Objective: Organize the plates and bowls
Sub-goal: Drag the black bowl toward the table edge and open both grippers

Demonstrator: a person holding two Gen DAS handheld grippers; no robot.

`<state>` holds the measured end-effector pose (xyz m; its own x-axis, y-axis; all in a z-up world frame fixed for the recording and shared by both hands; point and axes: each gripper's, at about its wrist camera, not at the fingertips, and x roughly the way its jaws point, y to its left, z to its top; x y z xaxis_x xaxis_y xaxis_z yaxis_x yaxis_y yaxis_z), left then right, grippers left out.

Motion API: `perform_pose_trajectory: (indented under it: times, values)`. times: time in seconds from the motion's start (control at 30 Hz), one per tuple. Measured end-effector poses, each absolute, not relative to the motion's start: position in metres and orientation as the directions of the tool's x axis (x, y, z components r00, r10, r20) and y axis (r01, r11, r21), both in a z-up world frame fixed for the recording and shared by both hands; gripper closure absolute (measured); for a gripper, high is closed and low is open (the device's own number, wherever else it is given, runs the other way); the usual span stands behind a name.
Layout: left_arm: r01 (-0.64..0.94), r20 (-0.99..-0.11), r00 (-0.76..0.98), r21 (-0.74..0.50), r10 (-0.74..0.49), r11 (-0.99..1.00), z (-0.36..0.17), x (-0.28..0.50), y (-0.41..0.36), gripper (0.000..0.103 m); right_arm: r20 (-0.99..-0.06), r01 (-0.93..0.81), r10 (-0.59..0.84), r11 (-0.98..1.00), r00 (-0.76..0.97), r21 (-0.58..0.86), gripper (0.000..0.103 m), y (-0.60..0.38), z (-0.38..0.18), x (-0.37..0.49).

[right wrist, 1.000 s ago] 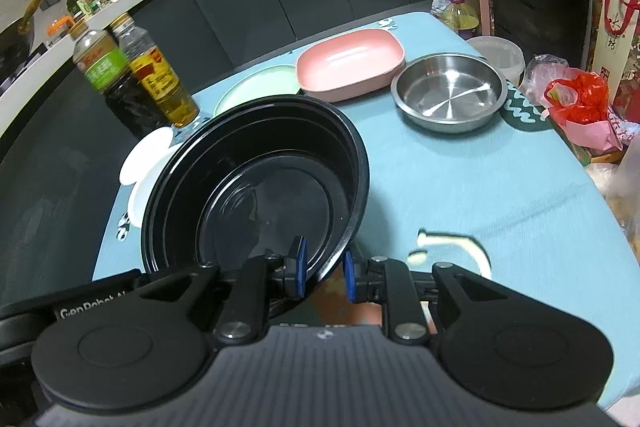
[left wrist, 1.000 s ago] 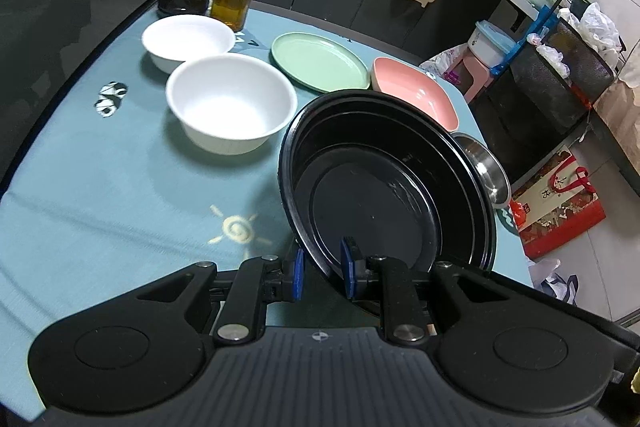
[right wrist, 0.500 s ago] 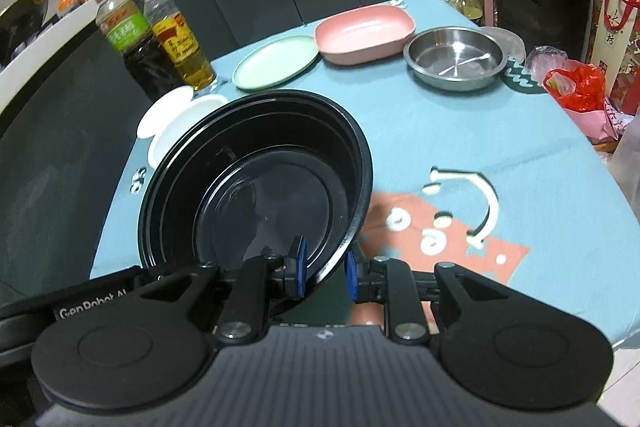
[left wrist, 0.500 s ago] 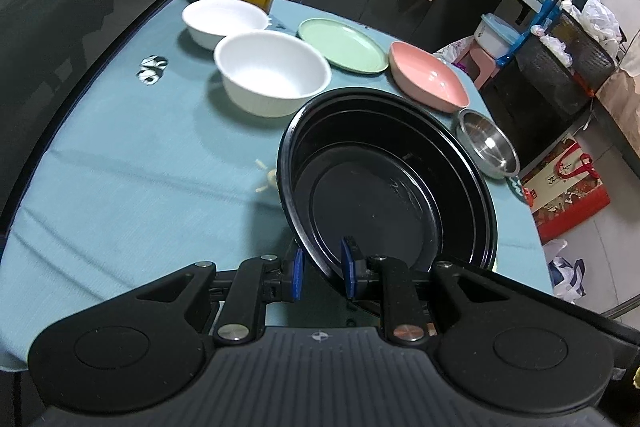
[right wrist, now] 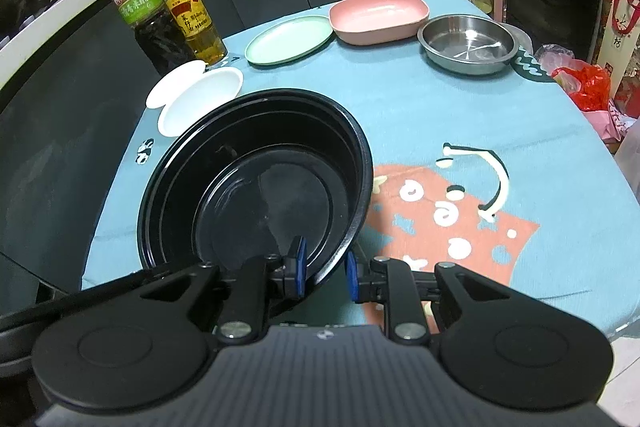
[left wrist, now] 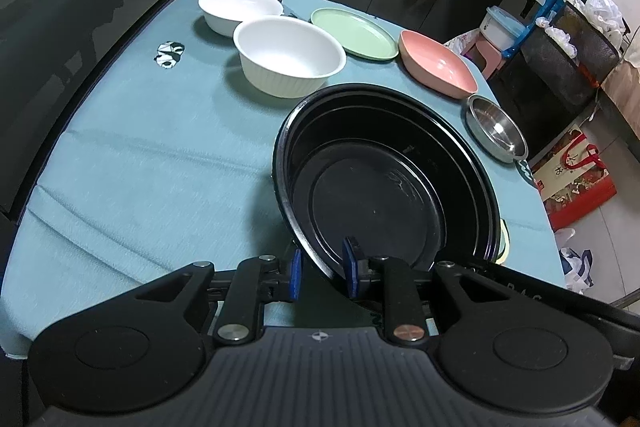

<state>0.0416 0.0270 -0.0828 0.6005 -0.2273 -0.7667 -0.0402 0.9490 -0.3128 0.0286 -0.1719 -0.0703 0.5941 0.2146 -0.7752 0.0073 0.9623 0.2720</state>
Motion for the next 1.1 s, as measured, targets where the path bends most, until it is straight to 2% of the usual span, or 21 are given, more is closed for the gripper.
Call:
perform_pose_trajectory:
  times: [0.7, 0.83, 1.1]
  values:
    - [-0.083, -0.803, 0.566, -0.285, -0.190, 0.955, -0.094, 0.043, 0.041, 0.082, -0.805, -0.013, 0.229, 0.964, 0.547, 0.266, 0.078, -0.162, -0.083, 0.032]
    - [-0.088, -0.783, 0.595, -0.289, -0.182, 0.953, -0.085, 0.037, 0.052, 0.081, -0.799, -0.006, 0.216, 0.966, 0.561, 0.258, 0.063, -0.167, -0.078, 0.033]
    - [-0.100, -0.726, 0.672, -0.288, -0.148, 0.953, -0.060, 0.043, 0.065, 0.078, -0.758, 0.005, 0.183, 0.971, 0.627, 0.238, 0.062, -0.178, -0.059, 0.038]
